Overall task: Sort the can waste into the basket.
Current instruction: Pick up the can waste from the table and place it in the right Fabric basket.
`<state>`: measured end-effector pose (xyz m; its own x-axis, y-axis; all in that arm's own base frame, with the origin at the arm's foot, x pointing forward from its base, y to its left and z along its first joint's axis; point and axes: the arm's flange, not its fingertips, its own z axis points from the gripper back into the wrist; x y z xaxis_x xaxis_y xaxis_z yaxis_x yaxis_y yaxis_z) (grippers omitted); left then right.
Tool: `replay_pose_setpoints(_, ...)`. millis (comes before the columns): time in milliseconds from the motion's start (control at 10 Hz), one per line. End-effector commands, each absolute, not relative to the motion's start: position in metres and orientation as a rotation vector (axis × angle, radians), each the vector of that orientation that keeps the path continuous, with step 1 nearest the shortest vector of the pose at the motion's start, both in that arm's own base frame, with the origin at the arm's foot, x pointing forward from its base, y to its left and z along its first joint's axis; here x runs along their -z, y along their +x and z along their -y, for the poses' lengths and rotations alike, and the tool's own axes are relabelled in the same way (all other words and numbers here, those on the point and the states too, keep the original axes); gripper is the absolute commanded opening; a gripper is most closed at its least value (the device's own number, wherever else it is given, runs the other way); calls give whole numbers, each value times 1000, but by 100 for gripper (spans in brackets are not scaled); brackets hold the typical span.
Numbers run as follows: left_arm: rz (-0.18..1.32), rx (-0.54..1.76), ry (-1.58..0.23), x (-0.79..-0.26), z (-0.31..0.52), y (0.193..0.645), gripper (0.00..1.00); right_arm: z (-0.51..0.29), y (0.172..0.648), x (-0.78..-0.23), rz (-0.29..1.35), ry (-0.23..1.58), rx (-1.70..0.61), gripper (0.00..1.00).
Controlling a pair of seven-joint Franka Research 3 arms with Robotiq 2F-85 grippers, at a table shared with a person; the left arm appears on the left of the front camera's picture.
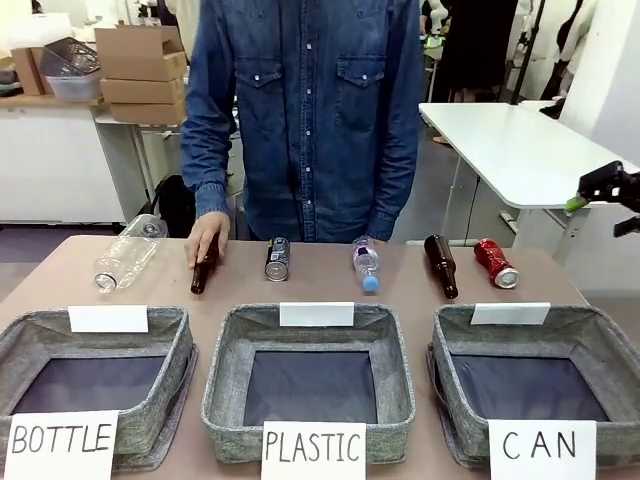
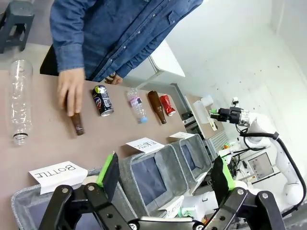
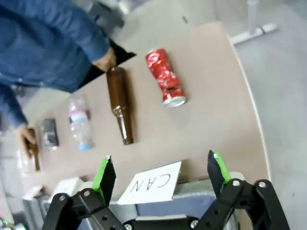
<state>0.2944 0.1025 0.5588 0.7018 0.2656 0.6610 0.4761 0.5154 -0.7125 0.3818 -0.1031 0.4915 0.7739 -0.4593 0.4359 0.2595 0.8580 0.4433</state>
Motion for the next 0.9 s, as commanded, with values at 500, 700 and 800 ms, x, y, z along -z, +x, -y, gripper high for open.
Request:
replay_pose_setpoints(500, 845, 169, -1062, -560, -103, 297, 100, 92, 409, -497, 532, 323, 327, 100)
replay_pose_setpoints(700, 845, 169, -1062, -560, -103, 297, 100, 67, 475, -484, 479, 249, 158, 100)
replay_pose_setpoints(800, 845, 169, -1062, -560, -103, 297, 100, 55, 508, -470, 441, 201, 121, 100)
